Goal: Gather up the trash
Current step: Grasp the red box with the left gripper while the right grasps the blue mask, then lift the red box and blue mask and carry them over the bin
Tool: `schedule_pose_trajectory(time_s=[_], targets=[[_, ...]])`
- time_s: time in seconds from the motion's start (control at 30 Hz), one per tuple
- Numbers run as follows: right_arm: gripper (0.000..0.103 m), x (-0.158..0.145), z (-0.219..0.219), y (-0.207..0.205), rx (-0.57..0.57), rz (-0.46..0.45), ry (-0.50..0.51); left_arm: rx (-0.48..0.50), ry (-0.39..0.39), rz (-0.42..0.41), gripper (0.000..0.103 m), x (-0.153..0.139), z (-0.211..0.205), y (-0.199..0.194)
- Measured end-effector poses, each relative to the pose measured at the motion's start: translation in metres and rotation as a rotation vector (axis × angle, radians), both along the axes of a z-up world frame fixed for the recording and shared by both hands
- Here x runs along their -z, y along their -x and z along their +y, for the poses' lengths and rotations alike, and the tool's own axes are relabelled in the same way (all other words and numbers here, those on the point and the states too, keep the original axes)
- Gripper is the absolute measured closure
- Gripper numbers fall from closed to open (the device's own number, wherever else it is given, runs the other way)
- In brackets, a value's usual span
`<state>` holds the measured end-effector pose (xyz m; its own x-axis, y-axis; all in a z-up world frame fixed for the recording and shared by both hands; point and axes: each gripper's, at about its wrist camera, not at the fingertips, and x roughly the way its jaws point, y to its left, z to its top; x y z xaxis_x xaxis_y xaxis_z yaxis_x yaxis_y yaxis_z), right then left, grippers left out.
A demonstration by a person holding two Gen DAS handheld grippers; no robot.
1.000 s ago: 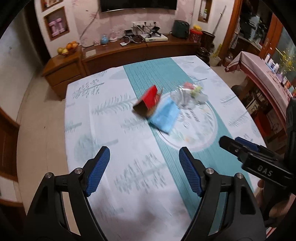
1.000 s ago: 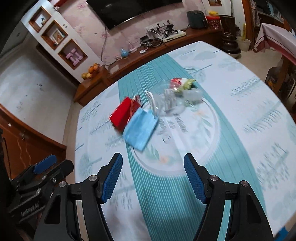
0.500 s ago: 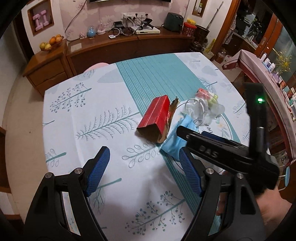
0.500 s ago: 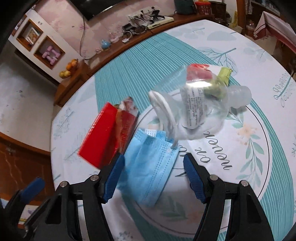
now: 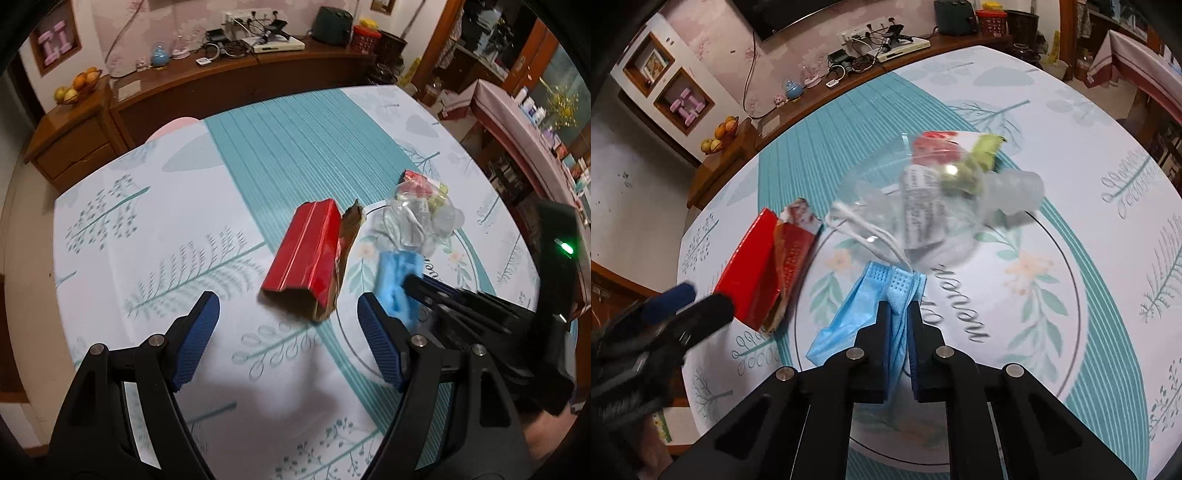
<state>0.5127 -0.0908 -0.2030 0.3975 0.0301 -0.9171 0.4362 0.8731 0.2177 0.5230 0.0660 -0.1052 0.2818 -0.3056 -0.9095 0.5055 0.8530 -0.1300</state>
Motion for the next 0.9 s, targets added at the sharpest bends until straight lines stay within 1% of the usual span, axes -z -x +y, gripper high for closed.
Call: schedule_pose_trajectory(time_s=[0.1, 0.3, 0.4, 0.47, 0.5, 0.53, 0.7, 0.83, 0.9], targets=[[0.095, 0.002, -0.008, 0.006, 0.013, -0.002, -0.014, 0.042, -0.032, 0.012, 0.028, 0.009, -0.02, -0.013], [0.095, 0.002, -0.023, 0.016, 0.033, -0.005, -0.032, 0.106, -0.13, 0.023, 0.028, 0.031, -0.06, -0.031], [0.096, 0.001, -0.03, 0.021, 0.041, -0.004, -0.031, 0.135, -0.186, 0.038, 0.03, 0.048, -0.079, -0.037], [0.096, 0.001, -0.036, 0.027, 0.042, -0.004, -0.024, 0.149, -0.217, 0.051, 0.048, 0.058, -0.088, -0.038], [0.096, -0.003, -0.044, 0.037, 0.044, -0.005, -0.023, 0.15, -0.195, 0.049, 0.052, 0.058, -0.091, -0.038], [0.096, -0.003, -0.047, 0.04, 0.047, -0.006, -0.023, 0.15, -0.186, 0.051, 0.052, 0.058, -0.092, -0.038], [0.097, -0.008, -0.056, 0.062, 0.065, -0.007, -0.036, 0.139, -0.189, 0.02, 0.057, 0.058, -0.096, -0.027], [0.098, -0.013, -0.056, 0.081, 0.058, -0.009, -0.043, 0.117, -0.18, 0.031, 0.059, 0.053, -0.09, -0.004], [0.098, -0.016, -0.057, 0.094, 0.053, -0.01, -0.055, 0.104, -0.161, 0.04, 0.059, 0.048, -0.083, 0.012]])
